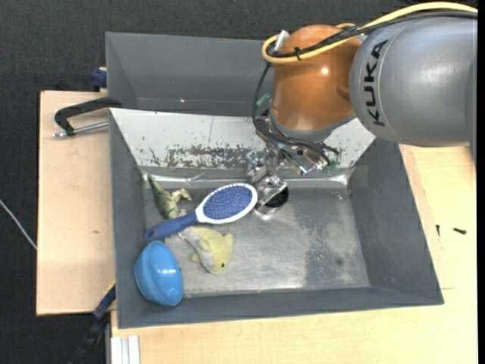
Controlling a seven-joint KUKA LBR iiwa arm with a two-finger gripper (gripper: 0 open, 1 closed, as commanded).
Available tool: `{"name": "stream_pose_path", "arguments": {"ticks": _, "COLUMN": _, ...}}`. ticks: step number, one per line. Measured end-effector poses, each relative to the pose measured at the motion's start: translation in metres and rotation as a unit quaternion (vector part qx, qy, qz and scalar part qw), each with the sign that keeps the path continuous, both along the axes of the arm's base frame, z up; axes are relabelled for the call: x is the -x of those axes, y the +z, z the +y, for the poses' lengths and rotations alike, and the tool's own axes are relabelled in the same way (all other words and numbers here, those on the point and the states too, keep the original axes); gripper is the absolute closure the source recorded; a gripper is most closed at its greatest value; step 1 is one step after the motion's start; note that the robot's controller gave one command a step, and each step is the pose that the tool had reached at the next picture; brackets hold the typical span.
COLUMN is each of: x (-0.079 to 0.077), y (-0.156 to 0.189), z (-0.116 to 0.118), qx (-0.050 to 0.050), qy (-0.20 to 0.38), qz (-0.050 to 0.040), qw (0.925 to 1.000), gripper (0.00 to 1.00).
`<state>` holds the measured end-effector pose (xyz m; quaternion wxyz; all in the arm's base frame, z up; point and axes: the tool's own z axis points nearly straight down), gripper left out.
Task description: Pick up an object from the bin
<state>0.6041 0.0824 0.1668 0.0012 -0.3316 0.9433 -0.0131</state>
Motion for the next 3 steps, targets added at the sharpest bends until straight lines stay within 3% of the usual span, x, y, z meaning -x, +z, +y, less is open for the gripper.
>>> {"name": "stream_pose_path", "arguments": {"ticks": 1, "x": 0.003, "y": 0.071, "z": 0.006, "qx": -0.014, "qy": 0.012, "qz": -0.002, "qw": 0.9998, "gripper": 1.0}}
{"name": "stream_pose_path", "arguments": {"ticks": 2, "x": 0.005, "y": 0.066, "z": 0.006, "qx": -0.013, "qy": 0.012, "qz": 0.0026, "qw": 0.9998, "gripper": 0.0}}
{"name": "stream_pose_path", "arguments": {"ticks": 3, "x": 0.04, "y": -0.06, "z": 0.044, "qx": -0.012, "qy": 0.139, "qz": 0.0094, "qw": 0.9902, "gripper": 0.0}}
